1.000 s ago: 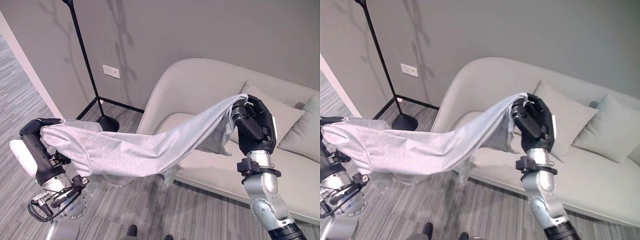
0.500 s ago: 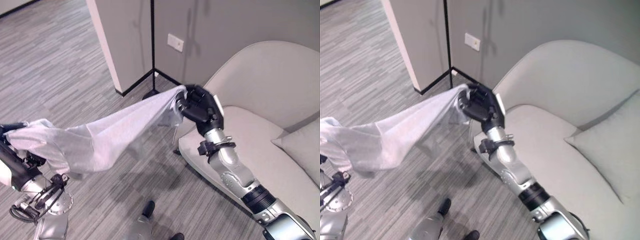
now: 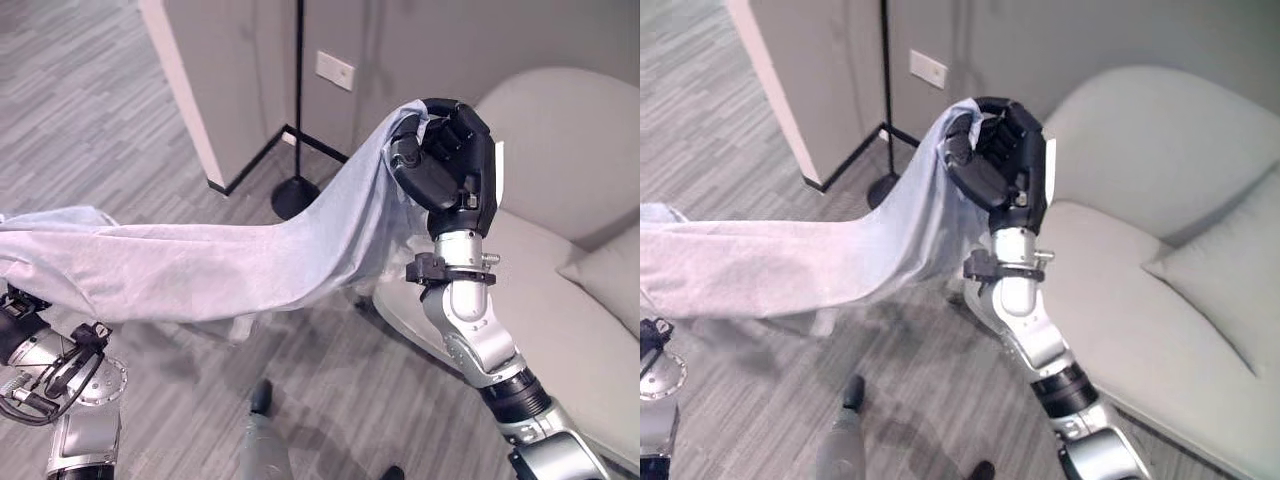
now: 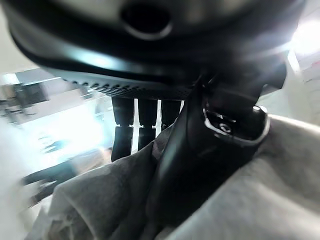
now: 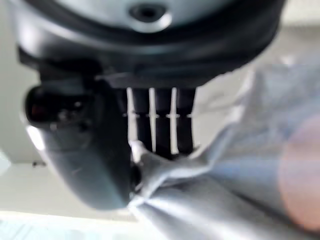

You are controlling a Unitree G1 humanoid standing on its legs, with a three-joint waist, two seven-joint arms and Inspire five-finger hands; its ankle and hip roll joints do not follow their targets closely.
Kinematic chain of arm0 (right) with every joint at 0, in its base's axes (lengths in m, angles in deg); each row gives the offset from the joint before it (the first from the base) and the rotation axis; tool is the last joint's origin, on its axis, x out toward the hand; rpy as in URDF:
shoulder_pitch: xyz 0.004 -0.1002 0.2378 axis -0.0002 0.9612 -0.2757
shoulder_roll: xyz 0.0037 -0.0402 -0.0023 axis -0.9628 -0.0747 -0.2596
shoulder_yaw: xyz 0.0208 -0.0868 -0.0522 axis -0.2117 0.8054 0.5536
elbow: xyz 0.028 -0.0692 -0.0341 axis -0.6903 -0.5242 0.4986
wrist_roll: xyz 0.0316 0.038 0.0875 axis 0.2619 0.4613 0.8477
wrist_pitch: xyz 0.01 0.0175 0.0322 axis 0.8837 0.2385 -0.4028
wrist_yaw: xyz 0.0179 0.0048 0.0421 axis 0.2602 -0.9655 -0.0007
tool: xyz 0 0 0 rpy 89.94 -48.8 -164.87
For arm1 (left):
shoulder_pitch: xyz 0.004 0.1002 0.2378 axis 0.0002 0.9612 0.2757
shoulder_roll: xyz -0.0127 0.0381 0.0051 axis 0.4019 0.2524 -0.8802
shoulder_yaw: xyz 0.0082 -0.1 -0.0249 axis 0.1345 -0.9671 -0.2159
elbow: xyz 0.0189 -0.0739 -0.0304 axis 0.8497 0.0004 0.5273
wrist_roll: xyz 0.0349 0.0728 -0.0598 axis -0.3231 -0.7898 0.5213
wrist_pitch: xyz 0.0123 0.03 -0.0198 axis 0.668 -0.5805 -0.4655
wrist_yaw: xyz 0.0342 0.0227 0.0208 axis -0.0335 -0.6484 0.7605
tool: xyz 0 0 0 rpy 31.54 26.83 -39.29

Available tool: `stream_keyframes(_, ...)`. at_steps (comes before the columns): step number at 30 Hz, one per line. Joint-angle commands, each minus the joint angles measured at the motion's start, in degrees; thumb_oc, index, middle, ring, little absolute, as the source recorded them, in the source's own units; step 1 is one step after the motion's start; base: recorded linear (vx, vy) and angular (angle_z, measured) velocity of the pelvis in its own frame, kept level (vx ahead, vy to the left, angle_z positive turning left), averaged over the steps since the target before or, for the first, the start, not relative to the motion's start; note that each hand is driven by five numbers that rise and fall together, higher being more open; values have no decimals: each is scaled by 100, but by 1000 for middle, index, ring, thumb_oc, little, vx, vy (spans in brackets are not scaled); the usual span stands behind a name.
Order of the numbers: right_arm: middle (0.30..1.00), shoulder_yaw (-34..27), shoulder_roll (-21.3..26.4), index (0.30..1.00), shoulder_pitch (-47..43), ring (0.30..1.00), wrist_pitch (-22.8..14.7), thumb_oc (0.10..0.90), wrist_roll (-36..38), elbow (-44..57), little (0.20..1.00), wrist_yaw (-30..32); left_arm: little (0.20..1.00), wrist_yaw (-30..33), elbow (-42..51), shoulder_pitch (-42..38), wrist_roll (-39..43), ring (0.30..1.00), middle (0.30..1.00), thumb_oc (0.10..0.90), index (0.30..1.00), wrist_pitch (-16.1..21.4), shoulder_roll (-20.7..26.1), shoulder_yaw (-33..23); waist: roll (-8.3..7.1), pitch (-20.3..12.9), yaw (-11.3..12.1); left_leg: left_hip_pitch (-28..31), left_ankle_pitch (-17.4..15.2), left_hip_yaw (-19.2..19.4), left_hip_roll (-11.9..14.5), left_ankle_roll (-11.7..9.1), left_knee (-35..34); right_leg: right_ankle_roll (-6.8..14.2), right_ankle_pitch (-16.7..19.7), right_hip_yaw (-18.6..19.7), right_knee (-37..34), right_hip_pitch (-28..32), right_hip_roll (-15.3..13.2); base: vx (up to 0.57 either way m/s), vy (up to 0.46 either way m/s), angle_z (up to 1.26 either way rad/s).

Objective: Hang the clothes on the sofa on the clothes rack.

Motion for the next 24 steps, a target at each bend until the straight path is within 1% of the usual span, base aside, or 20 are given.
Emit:
stream_keyframes(1, 300, -391, 214, 300, -363, 300, -298, 400, -821, 170, 300, 291, 300, 190, 680, 202, -424, 300, 300, 400, 300, 406, 675, -235, 29, -1035, -32, 275, -104, -146, 221, -22, -531, 891, -1075, 141, 966, -176, -258, -14, 328, 21)
stream_keyframes(2, 300, -430, 164, 300, -389, 300, -193, 400, -1005, 126, 300, 406, 300, 209, 707, 207, -430, 300, 300, 400, 300, 401, 706, -289, 61, -1053, -37, 332, -149, -70, 145, 63, -518, 867, -875, 25, 1205, -244, -353, 25, 476, 18)
stream_keyframes(3, 300, -499, 148, 300, -411, 300, -45, 400, -1432, 130, 300, 616, 300, 198, 773, 238, -458, 300, 300, 400, 300, 359, 721, -349, 66, -1066, -46, 441, -267, 79, 66, 163, -528, 885, -884, -62, 1496, -344, -441, 53, 571, 1)
stream_keyframes(4, 300, -653, 83, 300, -373, 300, 229, 400, -2147, 221, 300, 902, 300, 206, 866, 364, -614, 300, 300, 400, 300, 285, 702, -395, 106, -1058, -137, 661, -299, 188, -87, 309, -660, 829, -968, -49, 1788, -585, -237, 63, 617, -39)
stream_keyframes(5, 300, -837, 47, 300, -340, 300, 293, 400, -2507, 332, 300, 1219, 300, 286, 905, 376, -818, 300, 300, 400, 300, 230, 645, -297, 153, -1039, -232, 795, -258, 239, -252, 422, -810, 751, -1117, 52, 1755, -852, 250, 33, 448, -38)
stream_keyframes(6, 300, -838, 49, 300, -338, 300, 294, 400, -2509, 334, 300, 1220, 300, 288, 903, 373, -820, 300, 300, 400, 300, 230, 644, -293, 157, -1045, -226, 791, -250, 241, -246, 421, -818, 747, -1108, 53, 1744, -858, 259, 45, 257, -24)
stream_keyframes(9, 300, -1207, 200, 300, -214, 300, 584, 400, -3484, 592, 300, 1673, 300, 323, 755, 233, -1056, 300, 300, 400, 300, 194, 651, -42, 178, -1025, -451, 1120, -341, 202, -541, 488, -977, 656, -1401, -37, 1331, -1337, 1085, 140, 179, -11)
stream_keyframes(11, 300, -1337, 334, 300, -234, 300, 807, 400, -4087, 754, 300, 1952, 300, 371, 710, 117, -1162, 300, 300, 400, 300, 232, 608, 84, 145, -1017, -574, 1349, -460, 152, -651, 481, -995, 539, -1277, -64, 801, -1538, 1248, 245, 124, -11)
stream_keyframes(12, 300, -1361, 393, 300, -240, 300, 904, 400, -4300, 797, 300, 2019, 300, 412, 648, 23, -1182, 300, 300, 400, 300, 245, 604, 140, 174, -1010, -599, 1409, -487, 143, -638, 470, -1006, 528, -1193, -65, 635, -1580, 1292, 189, 61, 2)
stream_keyframes(13, 300, -1366, 398, 300, -239, 300, 915, 400, -4313, 805, 300, 2022, 300, 423, 626, -3, -1187, 300, 300, 400, 300, 250, 603, 160, 188, -1004, -589, 1412, -489, 142, -627, 468, -1008, 526, -1173, -70, 603, -1564, 1309, 129, 24, -4)
stream_keyframes(15, 300, -1371, 525, 300, -312, 300, 1075, 400, -4770, 870, 300, 2124, 300, 492, 536, -302, -1285, 300, 300, 400, 300, 253, 589, 279, 173, -1008, -685, 1502, -549, 90, -653, 458, -993, 537, -971, -18, 281, -1624, 1284, 194, -6, -6)
stream_keyframes(16, 300, -1378, 648, 300, -329, 300, 1121, 400, -4983, 949, 300, 2040, 300, 521, 441, -418, -1391, 300, 300, 400, 300, 133, 685, 292, 114, -1113, -758, 1657, -761, 66, -687, 470, -942, 456, -987, 122, -4, -1377, 1408, 442, -41, 8)
stream_keyframes(17, 300, -1274, 764, 300, -409, 300, 1008, 400, -5145, 917, 300, 1997, 300, 621, 322, -474, -1464, 300, 300, 400, 300, 105, 766, 196, 80, -1298, -774, 1786, -1022, 55, -608, 420, -723, 363, -1075, 226, -221, -1122, 1586, 499, -61, 12)
stream_keyframes(18, 300, -1177, 828, 300, -495, 300, 936, 400, -5134, 869, 300, 1975, 300, 661, 276, -483, -1447, 300, 300, 400, 300, 92, 789, 126, 75, -1383, -753, 1798, -1147, 105, -553, 375, -539, 340, -1101, 233, -359, -980, 1644, 304, -39, 15)
stream_keyframes(19, 300, -1157, 831, 300, -526, 300, 925, 400, -5131, 840, 300, 1989, 300, 665, 275, -479, -1445, 300, 300, 400, 300, 96, 785, 109, 68, -1369, -761, 1751, -1140, 118, -567, 371, -477, 324, -1038, 231, -416, -973, 1639, 152, -118, 4)
stream_keyframes(20, 300, -848, 868, 300, -791, 300, 709, 400, -4965, 684, 300, 1948, 300, 794, 160, -688, -1392, 300, 300, 400, 300, 111, 920, 51, 78, -1358, -676, 1511, -1131, 318, -380, 164, 320, 278, -1105, 241, -654, -673, 1717, 59, -137, -10)
stream_keyframes(21, 300, -672, 912, 300, -954, 300, 614, 400, -4892, 573, 300, 1939, 300, 856, 28, -768, -1361, 300, 300, 400, 300, 114, 1000, 23, 54, -1276, -607, 1253, -1028, 390, -288, 56, 905, 217, -1094, 273, -748, -543, 1725, 42, -138, -17)
stream_keyframes(22, 300, -658, 916, 300, -1009, 300, 599, 400, -4885, 529, 300, 1959, 300, 871, -1, -800, -1357, 300, 300, 400, 300, 127, 1009, 19, 42, -1247, -609, 1159, -1023, 399, -295, 51, 1026, 193, -1045, 274, -771, -569, 1717, 16, -67, -33)
stream_keyframes(23, 300, -414, 1038, 300, -1159, 300, 468, 400, -4770, 347, 300, 1833, 300, 922, -196, -916, -1314, 300, 300, 400, 300, 85, 1171, -24, 68, -1148, -480, 830, -779, 376, -146, -72, 1709, 102, -1181, 344, -879, -339, 1802, -21, -25, -58)
stream_keyframes(24, 300, -412, 1047, 300, -1205, 300, 454, 400, -4761, 312, 300, 1844, 300, 932, -221, -956, -1312, 300, 300, 400, 300, 92, 1179, -17, 53, -1125, -486, 759, -740, 375, -162, -68, 1764, 85, -1141, 334, -888, -372, 1784, 37, -20, -86)
